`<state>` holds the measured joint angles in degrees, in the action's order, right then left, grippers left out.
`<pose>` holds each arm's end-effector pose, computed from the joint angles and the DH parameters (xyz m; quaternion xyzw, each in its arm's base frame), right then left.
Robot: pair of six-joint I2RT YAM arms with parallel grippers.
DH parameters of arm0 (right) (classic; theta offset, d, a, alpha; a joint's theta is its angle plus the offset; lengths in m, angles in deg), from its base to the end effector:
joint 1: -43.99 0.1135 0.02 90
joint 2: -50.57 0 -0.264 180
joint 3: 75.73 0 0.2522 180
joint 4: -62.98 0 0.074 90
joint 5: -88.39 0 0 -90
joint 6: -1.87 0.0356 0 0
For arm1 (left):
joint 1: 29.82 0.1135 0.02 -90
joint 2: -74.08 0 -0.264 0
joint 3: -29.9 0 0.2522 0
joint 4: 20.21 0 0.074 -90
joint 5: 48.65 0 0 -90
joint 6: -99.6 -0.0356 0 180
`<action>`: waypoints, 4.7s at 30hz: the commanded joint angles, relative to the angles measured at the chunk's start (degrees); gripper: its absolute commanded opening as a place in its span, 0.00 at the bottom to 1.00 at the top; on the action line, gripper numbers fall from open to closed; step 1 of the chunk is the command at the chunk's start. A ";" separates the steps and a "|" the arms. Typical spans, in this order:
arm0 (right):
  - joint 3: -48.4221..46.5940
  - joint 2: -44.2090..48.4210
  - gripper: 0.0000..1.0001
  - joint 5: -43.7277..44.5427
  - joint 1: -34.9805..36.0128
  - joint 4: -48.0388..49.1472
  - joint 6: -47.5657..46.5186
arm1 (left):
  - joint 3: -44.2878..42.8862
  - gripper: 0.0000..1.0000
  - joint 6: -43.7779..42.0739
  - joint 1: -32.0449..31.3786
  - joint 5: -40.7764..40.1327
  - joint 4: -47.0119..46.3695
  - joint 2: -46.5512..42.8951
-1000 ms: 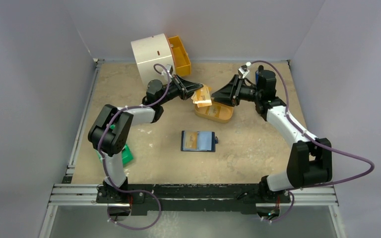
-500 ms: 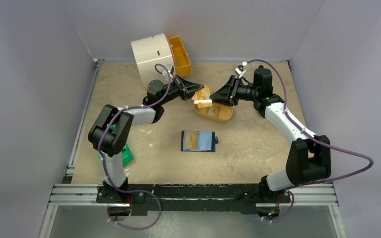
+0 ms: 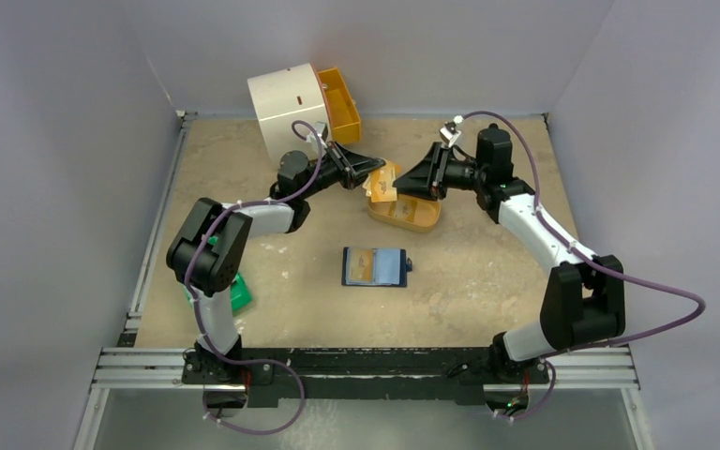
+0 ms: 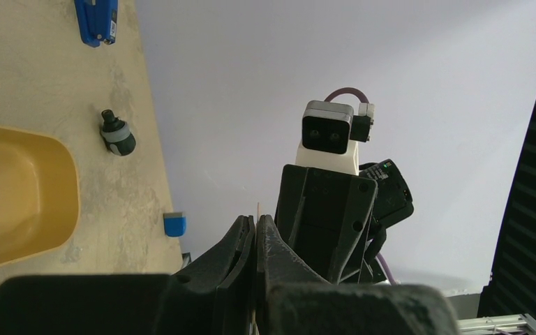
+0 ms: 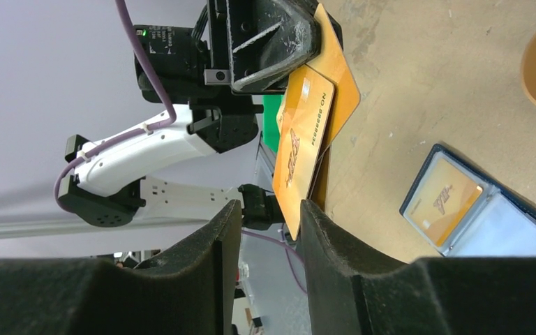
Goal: Put the credit cards into the card holder
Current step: Pick up the credit card from the storage box, then place the credit card in the storage box.
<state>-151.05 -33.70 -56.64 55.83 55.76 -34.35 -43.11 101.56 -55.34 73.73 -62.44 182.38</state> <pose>0.3204 0.0970 0.3107 -0.0053 0.7614 0.5991 0.2476 0.3636 -0.1947 0.2310 -0.1742 0.6470 -0.7105 0.2150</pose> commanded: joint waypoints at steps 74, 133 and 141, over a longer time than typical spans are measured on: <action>9.55 13.51 0.00 2.71 -1.69 -1.38 -0.64 | -2.11 0.00 2.74 0.12 -4.20 -7.57 -0.72; 4.77 24.94 0.00 23.49 -3.44 -28.69 -17.72 | -15.73 0.00 -19.72 -7.70 -24.31 30.37 13.00; 5.29 24.75 0.00 22.77 -3.46 -27.92 -17.51 | -15.23 0.27 -23.02 -7.68 -24.04 35.97 10.00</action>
<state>-143.82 -10.01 -33.67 52.59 26.39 -51.09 -58.04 80.34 -62.99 49.69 -27.81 195.38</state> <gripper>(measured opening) 0.005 0.216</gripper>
